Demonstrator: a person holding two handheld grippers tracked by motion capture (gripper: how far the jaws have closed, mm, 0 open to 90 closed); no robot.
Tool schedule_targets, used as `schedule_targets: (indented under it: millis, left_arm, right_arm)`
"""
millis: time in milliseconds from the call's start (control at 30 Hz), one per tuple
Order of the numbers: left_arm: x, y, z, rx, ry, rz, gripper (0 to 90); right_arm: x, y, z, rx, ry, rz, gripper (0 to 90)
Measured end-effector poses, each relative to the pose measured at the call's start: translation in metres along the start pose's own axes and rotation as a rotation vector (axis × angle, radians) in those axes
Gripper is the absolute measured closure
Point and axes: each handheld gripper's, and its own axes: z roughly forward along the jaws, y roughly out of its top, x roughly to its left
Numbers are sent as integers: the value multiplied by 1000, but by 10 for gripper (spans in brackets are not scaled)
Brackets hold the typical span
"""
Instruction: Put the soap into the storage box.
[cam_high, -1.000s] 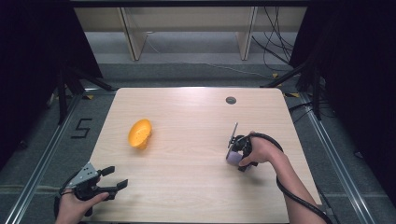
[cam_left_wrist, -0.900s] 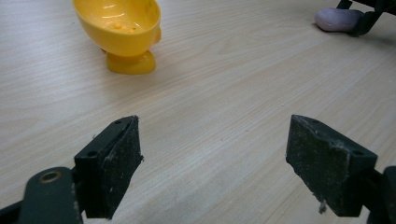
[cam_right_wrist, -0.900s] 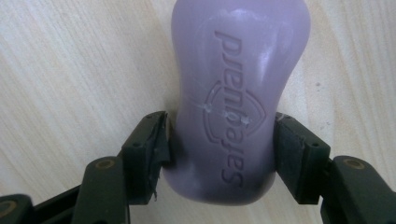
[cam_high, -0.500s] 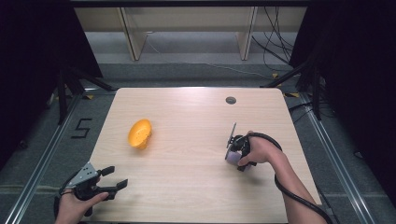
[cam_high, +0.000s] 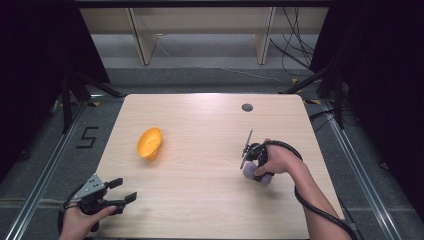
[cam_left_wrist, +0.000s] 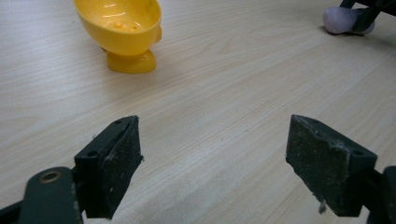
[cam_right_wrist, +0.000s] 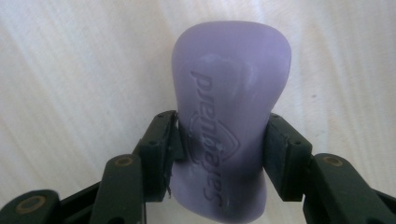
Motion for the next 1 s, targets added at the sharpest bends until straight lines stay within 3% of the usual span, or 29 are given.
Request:
schedule_targets:
  millis: [67, 400, 500, 567, 633, 700, 767, 833, 867, 900, 1000]
  left_arm:
    - [0, 0, 0, 7, -1, 3, 173]
    - [-1, 0, 0, 1, 3, -16, 173]
    - [0, 0, 0, 3, -3, 10, 173]
    - [0, 0, 0, 3, -3, 10, 173]
    - [-1, 0, 0, 6, 3, -14, 173]
    - [-1, 0, 0, 3, 0, -12, 173]
    - [0, 0, 0, 4, -3, 10, 173]
    - [0, 0, 0, 4, -2, 10, 173]
    - [-1, 0, 0, 3, 2, -10, 173]
    - [0, 0, 0, 5, 0, 6, 173]
    - [0, 0, 0, 5, 1, 3, 173]
  right_arm:
    - [-1, 0, 0, -5, -3, -16, 498]
    - [0, 0, 1, -6, 12, 31, 509]
    - [-2, -1, 1, -17, 37, 27, 513]
    - [-1, -2, 0, -15, 41, 55, 514]
    - [-3, -3, 0, -21, 54, 41, 515]
    - [-3, -3, 0, -18, 63, 51, 516]
    - [-3, -4, 0, -23, 62, 66, 517]
    - [-3, -4, 1, -26, 67, 53, 517]
    - [-3, -4, 1, -26, 65, 52, 517]
    - [-2, -4, 0, -23, 57, 65, 518]
    - [-1, -4, 0, -24, 57, 65, 518]
